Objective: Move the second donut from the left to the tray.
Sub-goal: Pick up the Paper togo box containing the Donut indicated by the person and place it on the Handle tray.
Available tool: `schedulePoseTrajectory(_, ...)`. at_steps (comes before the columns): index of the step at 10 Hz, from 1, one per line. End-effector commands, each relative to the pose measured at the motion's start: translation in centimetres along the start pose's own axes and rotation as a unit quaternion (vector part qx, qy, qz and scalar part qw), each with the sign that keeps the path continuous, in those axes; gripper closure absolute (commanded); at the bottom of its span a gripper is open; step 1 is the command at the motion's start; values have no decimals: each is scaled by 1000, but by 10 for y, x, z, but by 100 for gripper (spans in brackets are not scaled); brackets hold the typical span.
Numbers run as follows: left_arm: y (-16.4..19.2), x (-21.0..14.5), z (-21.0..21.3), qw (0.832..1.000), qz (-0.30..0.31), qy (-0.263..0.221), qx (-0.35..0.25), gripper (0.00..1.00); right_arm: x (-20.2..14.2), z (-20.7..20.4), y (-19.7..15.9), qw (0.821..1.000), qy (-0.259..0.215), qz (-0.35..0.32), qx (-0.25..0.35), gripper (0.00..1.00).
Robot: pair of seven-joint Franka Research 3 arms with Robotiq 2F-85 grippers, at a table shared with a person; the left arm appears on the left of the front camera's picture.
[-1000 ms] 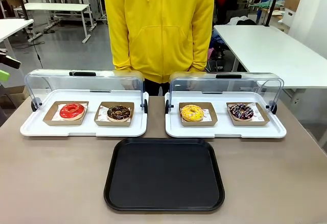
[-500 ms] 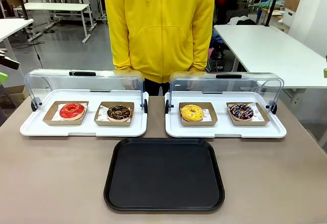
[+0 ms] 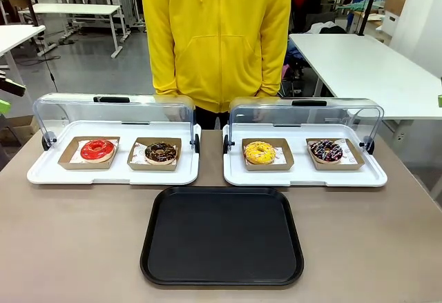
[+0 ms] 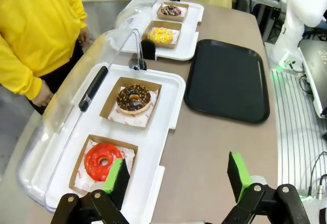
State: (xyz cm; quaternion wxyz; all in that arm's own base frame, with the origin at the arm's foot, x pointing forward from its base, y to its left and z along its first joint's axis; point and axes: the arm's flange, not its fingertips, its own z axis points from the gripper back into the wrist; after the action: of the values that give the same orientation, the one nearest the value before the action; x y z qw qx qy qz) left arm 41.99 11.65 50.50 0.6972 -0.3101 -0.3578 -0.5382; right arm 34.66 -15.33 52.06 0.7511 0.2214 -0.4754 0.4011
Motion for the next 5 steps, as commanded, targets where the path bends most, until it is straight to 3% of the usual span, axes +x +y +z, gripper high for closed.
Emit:
schedulePoseTrajectory(1, -1, 1, 1, 1000, -7, -9, -4, 0, 0, 0, -3, 1000, -11, 14, -1, 0)
schedulePoseTrajectory(4, 0, 0, 0, 1000, 0, 0, 0, 0, 0, 0, -3, 1000, -11, 14, -1, 0)
schedulePoseTrajectory(5, 0, -9, 18, 1000, -3, -25, 5, 0, 0, 0, -3, 1000, -11, 14, -1, 0)
